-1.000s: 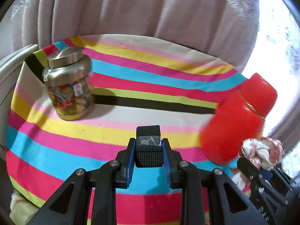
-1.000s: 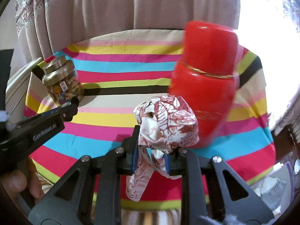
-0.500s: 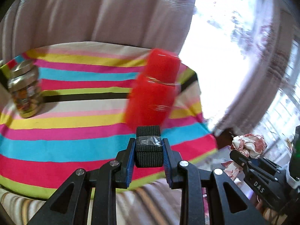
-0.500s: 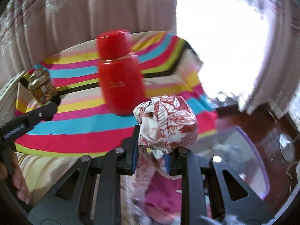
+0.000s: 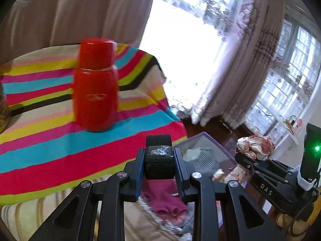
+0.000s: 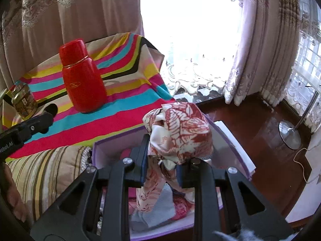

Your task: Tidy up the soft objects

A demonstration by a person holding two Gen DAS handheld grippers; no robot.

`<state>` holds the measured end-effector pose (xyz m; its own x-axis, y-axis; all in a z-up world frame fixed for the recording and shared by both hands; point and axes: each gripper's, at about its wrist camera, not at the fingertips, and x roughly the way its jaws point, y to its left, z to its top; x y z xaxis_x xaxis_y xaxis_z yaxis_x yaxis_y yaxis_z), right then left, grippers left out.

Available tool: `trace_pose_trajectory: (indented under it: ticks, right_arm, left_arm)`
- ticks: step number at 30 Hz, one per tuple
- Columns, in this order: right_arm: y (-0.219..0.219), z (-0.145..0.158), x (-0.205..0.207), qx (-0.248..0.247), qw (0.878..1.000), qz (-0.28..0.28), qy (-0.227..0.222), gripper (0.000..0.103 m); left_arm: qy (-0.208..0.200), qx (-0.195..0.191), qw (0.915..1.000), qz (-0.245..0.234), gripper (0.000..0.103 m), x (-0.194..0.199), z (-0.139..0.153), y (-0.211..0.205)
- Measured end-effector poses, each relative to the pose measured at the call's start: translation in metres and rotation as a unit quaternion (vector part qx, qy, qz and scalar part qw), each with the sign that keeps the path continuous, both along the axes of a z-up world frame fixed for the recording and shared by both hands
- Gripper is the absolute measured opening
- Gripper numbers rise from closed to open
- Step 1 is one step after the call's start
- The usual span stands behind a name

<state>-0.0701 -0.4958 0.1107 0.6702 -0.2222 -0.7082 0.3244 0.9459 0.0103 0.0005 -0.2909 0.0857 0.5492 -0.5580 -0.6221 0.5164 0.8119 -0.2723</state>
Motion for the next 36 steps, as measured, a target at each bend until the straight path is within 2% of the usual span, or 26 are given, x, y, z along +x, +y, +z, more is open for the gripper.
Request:
trace_pose_trajectory:
  ticks: [3, 5, 7, 9, 10, 16, 21, 25, 27, 36]
  right_arm:
    - [-0.006, 0.000, -0.002, 0.003, 1.000, -0.007, 0.005, 0.030]
    - [-0.008, 0.000, -0.005, 0.005, 1.000, -0.009, 0.004, 0.032]
    - [-0.010, 0.001, -0.011, 0.005, 1.000, -0.012, 0.005, 0.040]
    - [-0.010, 0.001, -0.012, 0.005, 1.000, -0.013, 0.006, 0.050]
    - [-0.010, 0.002, -0.013, 0.003, 1.000, -0.014, 0.006, 0.055]
    - [-0.002, 0.004, -0.025, -0.006, 1.000, -0.023, 0.014, 0.066]
    - [0.006, 0.002, -0.039, -0.016, 0.999, -0.026, 0.025, 0.072]
    - [0.008, -0.007, -0.048, -0.011, 0.999, -0.030, 0.038, 0.072]
    - [0.009, -0.012, -0.051, -0.010, 0.998, -0.031, 0.044, 0.072]
    - [0.006, -0.016, -0.053, -0.006, 0.998, -0.033, 0.049, 0.072]
  left_arm:
    - [0.016, -0.008, 0.9995, -0.026, 0.029, -0.001, -0.006, -0.015]
    - [0.024, -0.007, 0.9991, -0.035, 0.034, -0.001, -0.009, -0.021]
    - [0.030, -0.004, 0.9986, -0.043, 0.053, -0.002, -0.011, -0.025]
    - [0.029, -0.005, 0.9988, -0.040, 0.060, -0.005, -0.012, -0.022]
    - [0.030, -0.004, 0.9988, -0.039, 0.062, -0.005, -0.012, -0.021]
    - [0.074, -0.021, 0.9962, -0.042, 0.067, -0.017, -0.018, -0.001]
    - [0.125, -0.031, 0.9913, -0.029, 0.067, -0.033, -0.032, 0.020]
    - [0.148, -0.018, 0.9887, -0.009, 0.079, -0.039, -0.043, 0.029]
    - [0.165, -0.012, 0.9863, -0.005, 0.080, -0.039, -0.052, 0.030]
    - [0.174, -0.001, 0.9845, -0.017, 0.093, -0.039, -0.060, 0.022]
